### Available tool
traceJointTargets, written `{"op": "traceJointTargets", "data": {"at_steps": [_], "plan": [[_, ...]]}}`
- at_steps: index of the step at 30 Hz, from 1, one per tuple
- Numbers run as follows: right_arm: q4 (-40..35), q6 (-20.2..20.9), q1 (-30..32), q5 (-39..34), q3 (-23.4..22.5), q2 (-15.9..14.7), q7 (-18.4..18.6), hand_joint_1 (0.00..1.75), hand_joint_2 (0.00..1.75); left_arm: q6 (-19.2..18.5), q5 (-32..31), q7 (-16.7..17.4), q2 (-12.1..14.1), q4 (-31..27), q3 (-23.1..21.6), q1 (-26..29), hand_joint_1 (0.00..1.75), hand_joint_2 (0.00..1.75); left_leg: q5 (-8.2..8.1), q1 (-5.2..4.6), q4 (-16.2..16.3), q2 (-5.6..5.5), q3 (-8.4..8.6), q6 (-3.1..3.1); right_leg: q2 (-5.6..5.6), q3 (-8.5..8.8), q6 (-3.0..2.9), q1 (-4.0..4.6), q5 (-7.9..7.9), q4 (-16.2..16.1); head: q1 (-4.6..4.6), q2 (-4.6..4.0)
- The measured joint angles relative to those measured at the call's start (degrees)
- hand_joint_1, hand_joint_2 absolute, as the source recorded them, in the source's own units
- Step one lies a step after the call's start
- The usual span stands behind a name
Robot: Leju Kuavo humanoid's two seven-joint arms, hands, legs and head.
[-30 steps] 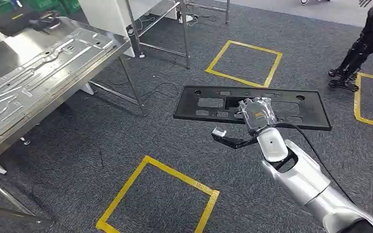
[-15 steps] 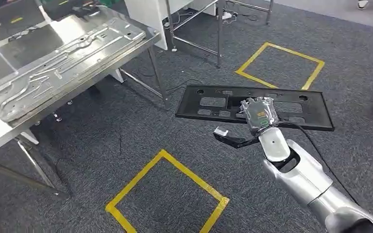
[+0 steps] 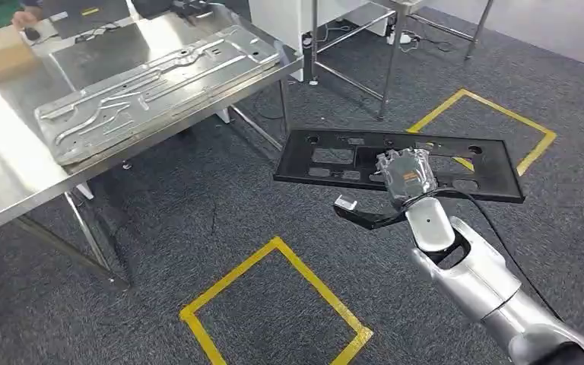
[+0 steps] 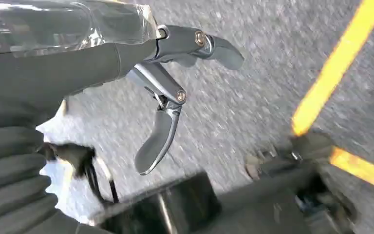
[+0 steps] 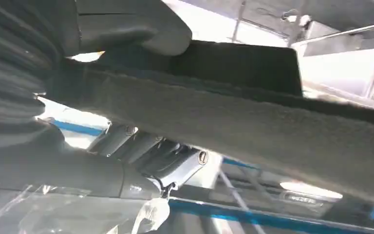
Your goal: Take the parts from the cabinet and place them on the table.
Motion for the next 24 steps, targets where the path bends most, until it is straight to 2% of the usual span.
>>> {"op": "traceJointTargets", "data": {"at_steps": [1, 2, 3, 4, 5, 6, 7, 8, 10, 11, 12, 13, 14, 16, 17, 18, 19, 20, 21, 22, 23, 24], "plan": [[0.00, 0.09, 0.25, -0.02, 0.00, -0.20, 0.00, 1.75, 1.75, -0.04, 0.00, -0.02, -0.22, 0.00, 0.00, 0.16, 0.00, 1.75, -0.11, 0.20, 0.11, -1.07, 0.00, -0.13, -0.03, -2.41, 0.36, -0.04, -0.50, 3.19, 0.02, 0.02], [0.00, 0.09, 0.44, -0.02, 0.00, -0.24, -0.02, 1.75, 1.75, -0.04, 0.00, 0.00, -0.24, 0.00, 0.00, 0.36, 0.00, 1.75, -0.21, 0.36, 0.19, -1.79, 0.05, -0.27, -0.03, -3.03, 0.60, -0.10, 0.36, 3.16, -0.02, 0.02], [-0.02, 0.09, 0.50, -0.02, 0.00, -0.24, -0.02, 1.75, 1.75, -0.04, -0.02, -0.02, -0.35, 0.00, 0.00, 0.54, 0.00, 1.75, -0.46, 0.63, 0.49, -2.68, 0.13, -0.62, -0.03, -2.52, 0.98, -0.26, 2.84, 0.58, 0.00, 0.02], [-0.04, 0.09, 0.43, -0.02, 0.00, -0.24, -0.02, 1.75, 1.75, 0.00, -0.04, -0.02, -0.35, 0.00, 0.00, 0.58, 0.00, 1.75, -0.97, 1.05, 1.23, -3.75, 0.16, -1.17, 0.09, -0.28, 1.52, -0.57, 6.76, -5.20, 0.00, 0.02], [-0.04, 0.09, 0.36, -0.02, 0.00, -0.26, 0.00, 1.75, 1.75, 0.04, -0.07, -0.02, -0.35, 0.02, 0.00, 0.56, 0.00, 1.75, -1.66, 1.35, 2.10, -4.49, 0.09, -1.67, 0.83, 1.99, 2.16, -1.01, 9.73, -10.41, 0.00, 0.02], [-0.02, 0.09, 0.57, -0.02, 0.00, -0.39, 0.00, 1.75, 1.75, 0.07, -0.07, -0.02, -0.29, 0.02, 0.00, 0.58, 0.00, 1.75, -2.42, 1.43, 3.05, -5.02, -0.55, -2.24, 3.24, 3.30, 2.77, -1.52, 9.89, -12.96, 0.00, 0.02], [-0.02, 0.20, 0.25, 0.00, 0.02, -0.90, 0.02, 1.75, 1.75, 0.15, -0.02, -0.02, -0.02, 0.04, 0.00, 0.33, 0.00, 1.75, -3.07, 1.25, 4.42, -5.75, -1.36, -2.57, 4.14, 3.06, 2.05, -1.60, 9.08, -13.24, 0.09, 0.00], [-0.33, 0.22, 0.27, -0.02, 0.02, -0.57, 0.00, 1.75, 1.75, 0.15, -0.02, -0.04, -0.04, 0.04, 0.00, 0.38, 0.00, 1.75, -3.03, 1.22, 4.63, -6.12, -1.81, -2.56, 3.24, 2.68, 0.52, -1.45, 9.05, -12.76, -0.02, 0.02], [-0.31, 0.26, 0.54, -0.04, 0.02, -0.57, 0.02, 1.75, 1.75, 0.22, -0.04, -0.04, -0.09, 0.04, 0.00, 0.69, 0.00, 1.75, -2.94, 1.32, 4.23, -7.09, -2.03, -2.56, 1.97, 2.64, -0.39, -1.13, 8.71, -12.63, -0.02, 0.02], [-0.33, 0.28, 0.55, -0.02, 0.02, -0.63, 0.02, 1.75, 1.75, 0.24, -0.09, -0.04, 0.16, 0.07, 0.00, 0.98, 0.00, 1.75, -3.33, 1.48, 4.42, -7.38, -2.23, -2.86, 1.18, 2.73, -0.81, -1.63, 8.61, -12.56, 0.00, 0.02], [-0.35, 0.28, 0.29, -0.04, 0.02, -0.59, 0.02, 1.75, 1.75, 0.28, -0.11, -0.09, 0.24, 0.04, 0.00, 1.25, 0.00, 1.75, -3.84, 1.03, 5.57, -4.34, -2.44, -3.34, 0.99, 2.92, -1.19, -1.33, 8.56, -12.73, -0.04, 0.02], [-0.37, 0.26, 0.30, -0.02, 0.00, -0.59, 0.04, 1.75, 1.75, 0.33, -0.15, -0.11, 0.11, 0.00, -0.02, 1.13, 0.00, 1.75, -4.79, 1.21, 7.90, -1.76, -3.64, -3.87, 0.77, 3.12, -1.79, -1.47, 8.49, -12.78, -0.04, 0.02], [-0.48, 0.28, 0.08, -0.02, 0.00, -0.59, 0.04, 1.75, 1.75, 0.41, -0.17, -0.20, 0.11, 0.00, 0.00, 0.88, 0.00, 1.75, -6.91, 1.70, 13.08, 0.03, -6.50, -4.43, -0.18, 3.32, -2.05, -1.30, 8.25, -12.80, -0.09, 0.02], [-0.50, 0.31, 0.09, -0.02, 0.00, -0.66, 0.04, 1.75, 1.75, 0.46, -0.20, -0.22, 0.04, 0.00, 0.00, 0.77, 0.00, 1.75, -9.61, 2.46, 21.31, 0.72, -11.29, -4.85, -1.29, 3.62, -2.18, -1.16, 7.82, -12.80, -0.09, 0.02], [-0.52, 0.33, 0.22, -0.02, 0.02, -0.65, 0.04, 1.75, 1.75, 0.42, -0.15, -0.22, -0.09, 0.00, 0.00, 0.81, 0.00, 1.75, -9.95, 2.75, 24.32, 0.81, -13.53, -4.88, -2.08, 3.89, -2.05, -0.89, 7.48, -12.79, -0.06, 0.02], [-0.52, 0.35, 0.25, -0.02, 0.02, -0.65, 0.02, 1.75, 1.75, 0.42, -0.17, -0.28, -0.11, 0.00, 0.00, 0.75, 0.00, 1.75, -9.11, 2.70, 23.61, 0.80, -13.62, -4.68, -2.68, 4.21, -2.05, -0.68, 7.25, -12.79, -0.07, 0.02], [-0.52, 0.35, 0.26, -0.02, 0.02, -0.65, 0.04, 1.75, 1.75, 0.42, -0.17, -0.28, -0.11, 0.00, 0.00, 0.66, 0.00, 1.75, -7.18, 2.48, 20.66, 0.81, -12.46, -4.27, -3.36, 4.64, -2.04, -0.49, 6.90, -12.79, -0.07, 0.02], [-0.55, 0.35, 0.22, -0.02, 0.02, -0.63, 0.04, 1.75, 1.75, 0.42, -0.17, -0.26, -0.11, 0.00, 0.00, 0.73, 0.00, 1.75, -4.56, 2.18, 16.35, 0.92, -10.42, -3.70, -3.96, 5.24, -2.03, -0.20, 6.56, -12.81, -0.04, 0.02], [-0.70, 0.37, 0.14, -0.04, 0.00, -0.63, 0.04, 1.75, 1.75, 0.44, -0.20, -0.26, -0.11, 0.00, 0.00, 0.84, 0.00, 1.75, -0.95, 1.53, 9.75, 1.71, -7.11, -2.75, -4.81, 6.19, -2.12, 0.06, 6.10, -13.00, -0.07, 0.02], [-0.79, 0.39, 0.06, -0.02, 0.00, -0.63, 0.04, 1.75, 1.75, 0.46, -0.20, -0.26, -0.09, 0.00, 0.00, 0.87, 0.00, 1.75, 0.95, 0.73, 5.68, 3.58, -5.16, -1.81, -5.33, 6.83, -2.21, 0.14, 5.83, -13.30, -0.04, 0.02], [-0.81, 0.48, 0.03, -0.02, -0.02, -0.76, 0.13, 1.75, 1.75, 0.52, -0.20, -0.24, 0.13, 0.00, 0.00, 0.73, 0.00, 1.75, -0.01, -0.18, 4.61, 7.17, -4.38, -1.09, -6.14, 7.61, -2.15, 0.03, 5.87, -14.29, -0.02, 0.00], [-0.81, 0.57, -0.05, -0.02, -0.02, -0.79, 0.15, 1.75, 1.75, 0.61, -0.20, -0.22, 0.15, 0.00, 0.00, 0.56, 0.00, 1.75, 0.22, -0.68, 3.99, 6.79, -3.77, -0.96, -6.55, 7.83, -1.90, -0.06, 6.01, -14.83, -0.04, 0.00]]}}
